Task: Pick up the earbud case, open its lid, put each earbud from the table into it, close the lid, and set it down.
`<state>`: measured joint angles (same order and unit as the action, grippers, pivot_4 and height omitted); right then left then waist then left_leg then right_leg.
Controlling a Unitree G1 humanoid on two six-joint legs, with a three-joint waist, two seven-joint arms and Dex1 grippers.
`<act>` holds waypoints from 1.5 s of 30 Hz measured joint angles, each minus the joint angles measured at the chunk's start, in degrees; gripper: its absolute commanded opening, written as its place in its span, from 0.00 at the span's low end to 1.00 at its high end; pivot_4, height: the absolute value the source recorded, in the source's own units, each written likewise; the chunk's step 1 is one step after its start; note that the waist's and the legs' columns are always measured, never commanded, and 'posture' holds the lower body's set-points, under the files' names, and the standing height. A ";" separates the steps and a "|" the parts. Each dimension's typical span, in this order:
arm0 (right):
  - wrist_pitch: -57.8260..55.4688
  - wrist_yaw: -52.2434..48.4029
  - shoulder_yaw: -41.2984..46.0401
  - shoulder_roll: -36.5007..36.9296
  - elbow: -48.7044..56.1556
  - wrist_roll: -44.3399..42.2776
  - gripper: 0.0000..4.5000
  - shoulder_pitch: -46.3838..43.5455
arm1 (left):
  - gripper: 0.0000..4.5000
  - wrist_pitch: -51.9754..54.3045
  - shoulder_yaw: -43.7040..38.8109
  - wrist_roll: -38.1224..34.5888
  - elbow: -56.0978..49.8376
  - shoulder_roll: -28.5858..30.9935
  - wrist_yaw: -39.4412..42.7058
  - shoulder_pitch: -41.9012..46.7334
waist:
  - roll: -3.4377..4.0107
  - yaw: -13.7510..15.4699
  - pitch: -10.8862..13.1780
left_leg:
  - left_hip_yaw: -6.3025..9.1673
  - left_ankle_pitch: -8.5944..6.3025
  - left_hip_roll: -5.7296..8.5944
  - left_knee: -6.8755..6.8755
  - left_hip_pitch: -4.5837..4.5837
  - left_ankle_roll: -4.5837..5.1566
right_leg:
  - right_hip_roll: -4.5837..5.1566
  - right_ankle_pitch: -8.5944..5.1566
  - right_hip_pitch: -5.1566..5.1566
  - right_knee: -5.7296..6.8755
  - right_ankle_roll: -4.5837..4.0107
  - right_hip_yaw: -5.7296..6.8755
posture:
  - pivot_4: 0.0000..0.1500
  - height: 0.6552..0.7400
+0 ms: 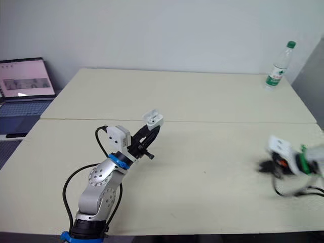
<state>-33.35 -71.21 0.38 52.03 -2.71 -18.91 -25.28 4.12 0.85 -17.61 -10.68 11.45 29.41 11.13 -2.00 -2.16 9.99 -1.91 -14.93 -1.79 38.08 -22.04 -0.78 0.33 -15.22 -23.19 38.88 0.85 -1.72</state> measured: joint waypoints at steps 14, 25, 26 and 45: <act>-19.43 42.15 8.39 -40.74 18.49 -18.10 0.08 -14.88 | 0.17 1.21 0.88 -0.65 0.08 -0.41 0.39 4.89 | 0.00 2.27 -0.03 | 0.37 0.00 0.33 0.11 -0.95 -0.01 | 0.63 0.04 -0.40 -0.15 -0.06 0.65 | 1.00 1.00; -10.44 45.63 3.73 -44.62 18.00 -15.80 0.08 -14.08 | 0.17 2.27 2.20 -1.65 -0.06 -2.30 0.20 5.99 | 0.01 1.70 -0.03 | 0.41 0.01 0.10 0.09 -0.85 -0.01 | 0.28 0.03 -0.41 -0.06 -0.08 0.64 | 1.00 1.00; -9.82 45.81 3.24 -44.71 17.95 -15.58 0.08 -14.07 | 0.17 2.44 2.20 -1.71 -0.06 -2.31 0.20 6.07 | 0.01 1.69 -0.03 | 0.41 0.01 0.10 0.09 -0.86 -0.01 | 0.28 0.03 -0.41 -0.06 -0.08 0.64 | 1.00 1.00; -0.23 42.82 -2.76 -42.36 16.12 -10.43 0.08 -10.82 | 0.17 3.40 2.11 -3.05 -0.18 -2.44 0.01 7.20 | 0.01 1.68 -0.03 | 0.42 0.01 0.11 0.08 -0.87 -0.01 | 0.27 0.02 -0.41 -0.10 -0.07 0.65 | 1.00 1.00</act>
<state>-33.58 -28.39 -2.38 9.66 13.42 -29.34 -36.10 7.52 2.96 -20.66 -10.86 9.02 29.42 18.33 -1.99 -0.47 9.96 -1.49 -14.91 -1.68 38.16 -22.91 -0.79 0.59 -15.20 -23.60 38.78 0.78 -1.07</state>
